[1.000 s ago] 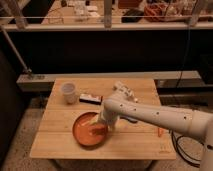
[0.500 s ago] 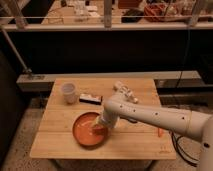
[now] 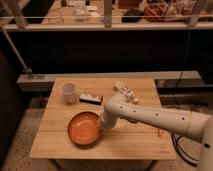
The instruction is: Pick up the ceramic bowl
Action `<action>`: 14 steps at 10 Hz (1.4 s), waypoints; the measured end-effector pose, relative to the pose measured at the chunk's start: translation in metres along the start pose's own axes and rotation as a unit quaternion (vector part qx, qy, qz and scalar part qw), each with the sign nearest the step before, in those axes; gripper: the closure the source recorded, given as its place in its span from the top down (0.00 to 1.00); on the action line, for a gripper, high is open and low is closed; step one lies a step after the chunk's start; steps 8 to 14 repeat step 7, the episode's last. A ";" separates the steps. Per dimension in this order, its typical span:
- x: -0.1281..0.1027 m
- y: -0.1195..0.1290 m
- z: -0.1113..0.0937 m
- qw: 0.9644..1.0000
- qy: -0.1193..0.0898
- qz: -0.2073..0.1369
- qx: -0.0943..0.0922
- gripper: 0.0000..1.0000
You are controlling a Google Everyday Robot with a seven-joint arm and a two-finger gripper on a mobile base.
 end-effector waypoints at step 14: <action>-0.004 -0.020 -0.053 1.000 0.015 -0.021 0.007 0.01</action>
